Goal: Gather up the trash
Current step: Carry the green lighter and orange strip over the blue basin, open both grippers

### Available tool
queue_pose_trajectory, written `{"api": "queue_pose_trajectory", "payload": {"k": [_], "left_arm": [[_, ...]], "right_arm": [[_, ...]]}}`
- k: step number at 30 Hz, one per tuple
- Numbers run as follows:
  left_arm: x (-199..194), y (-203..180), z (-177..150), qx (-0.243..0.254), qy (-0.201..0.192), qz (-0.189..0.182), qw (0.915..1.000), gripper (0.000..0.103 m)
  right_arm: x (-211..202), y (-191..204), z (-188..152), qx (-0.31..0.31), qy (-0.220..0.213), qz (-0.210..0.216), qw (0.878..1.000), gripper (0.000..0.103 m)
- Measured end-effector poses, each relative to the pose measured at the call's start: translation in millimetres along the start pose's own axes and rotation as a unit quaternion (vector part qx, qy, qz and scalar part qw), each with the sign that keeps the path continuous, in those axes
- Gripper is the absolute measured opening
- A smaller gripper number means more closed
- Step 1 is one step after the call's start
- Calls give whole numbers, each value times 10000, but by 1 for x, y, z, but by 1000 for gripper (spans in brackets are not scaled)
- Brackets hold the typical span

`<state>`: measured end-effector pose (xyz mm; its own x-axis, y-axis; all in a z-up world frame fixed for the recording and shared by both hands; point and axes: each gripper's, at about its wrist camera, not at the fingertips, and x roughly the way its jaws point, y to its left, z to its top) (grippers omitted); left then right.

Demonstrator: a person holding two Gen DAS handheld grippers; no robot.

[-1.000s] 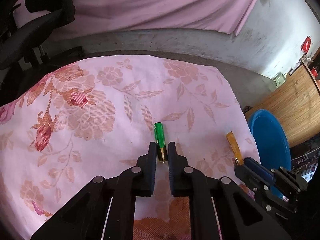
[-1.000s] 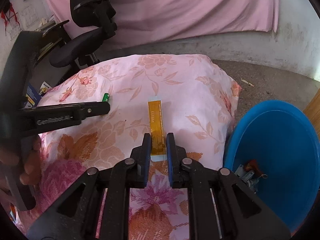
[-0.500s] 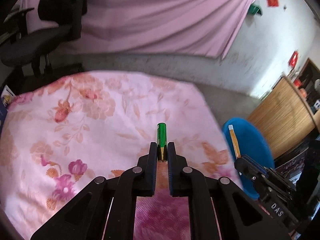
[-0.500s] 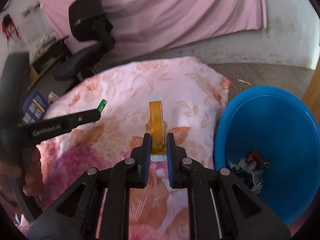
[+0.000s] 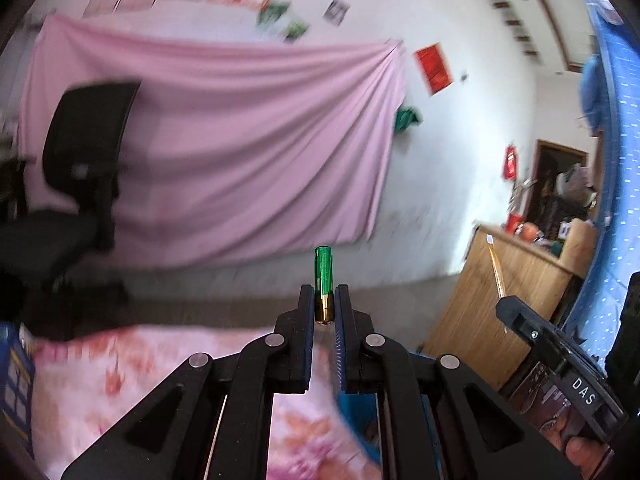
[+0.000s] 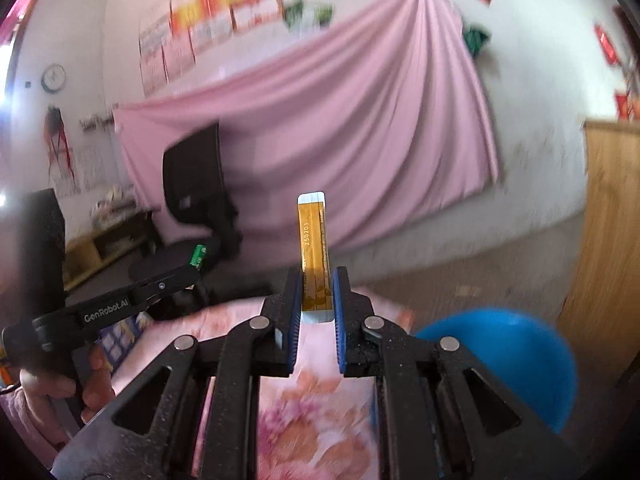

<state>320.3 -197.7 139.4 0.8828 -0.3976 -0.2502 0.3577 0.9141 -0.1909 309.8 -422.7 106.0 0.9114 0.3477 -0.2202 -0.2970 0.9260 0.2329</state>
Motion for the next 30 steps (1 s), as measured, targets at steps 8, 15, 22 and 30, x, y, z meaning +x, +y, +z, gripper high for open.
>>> {"api": "queue_pose_trajectory", "payload": {"k": [8, 15, 22, 30], "left_arm": [[-17, -63, 15, 689, -741, -357, 9942, 7], [-14, -106, 0, 1146, -956, -569, 9872, 7], [11, -142, -21, 1333, -654, -837, 9854, 7], [58, -153, -54, 1304, 198, -937, 9868, 7]], "right_arm": [[-63, -3, 36, -390, -1171, -530, 9909, 44], [-88, -17, 39, -421, -1555, -849, 9833, 44], [-106, -46, 28, -387, -1513, -1209, 9803, 44], [-104, -84, -2, -107, -1052, -1512, 9828, 44]]}}
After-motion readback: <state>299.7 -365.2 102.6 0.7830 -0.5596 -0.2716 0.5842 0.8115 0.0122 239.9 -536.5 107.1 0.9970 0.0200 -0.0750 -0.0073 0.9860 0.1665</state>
